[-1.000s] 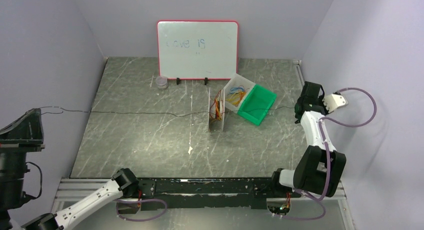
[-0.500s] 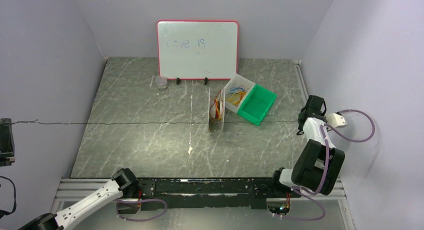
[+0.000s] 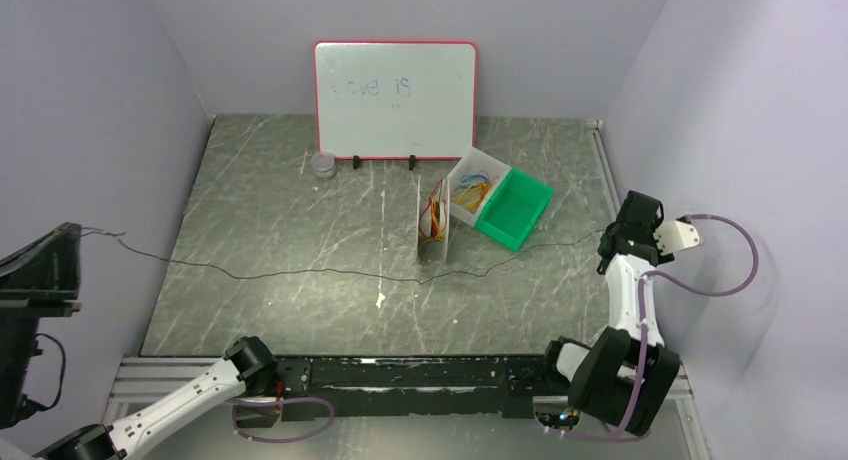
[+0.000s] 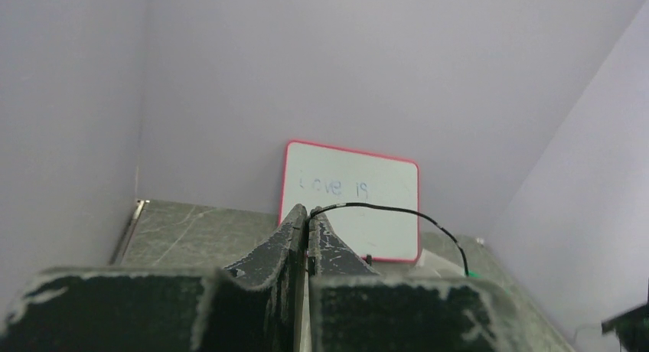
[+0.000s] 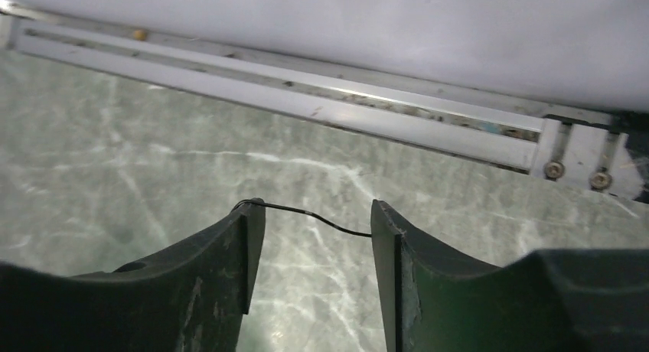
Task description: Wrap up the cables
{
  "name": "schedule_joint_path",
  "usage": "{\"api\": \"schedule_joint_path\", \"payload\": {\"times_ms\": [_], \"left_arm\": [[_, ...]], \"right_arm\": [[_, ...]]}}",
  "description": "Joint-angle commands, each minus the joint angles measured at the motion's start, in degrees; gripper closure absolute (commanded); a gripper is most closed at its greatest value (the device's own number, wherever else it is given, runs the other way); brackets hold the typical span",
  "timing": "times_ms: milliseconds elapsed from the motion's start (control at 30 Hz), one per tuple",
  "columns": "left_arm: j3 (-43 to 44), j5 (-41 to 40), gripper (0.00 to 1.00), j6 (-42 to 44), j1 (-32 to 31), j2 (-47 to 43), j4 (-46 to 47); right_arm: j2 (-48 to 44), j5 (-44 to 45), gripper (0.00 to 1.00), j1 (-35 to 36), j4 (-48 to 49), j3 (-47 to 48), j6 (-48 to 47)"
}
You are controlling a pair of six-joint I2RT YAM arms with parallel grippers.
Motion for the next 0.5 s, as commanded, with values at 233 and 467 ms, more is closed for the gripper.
{"api": "schedule_joint_path", "payload": {"times_ms": [233,467], "left_arm": [[-2.7,10.41,0.93,-0.25,-0.29,6.32,0.35],[-4.88,12.71,0.93,-0.61,-0.43,7.15,0.99]], "right_arm": [[-10.2,-36.63,0.3,1.58,10.66,-0.72,-12.38],[-10.12,-35.71,0.21,17.16,3.88,5.46,-14.21]]}}
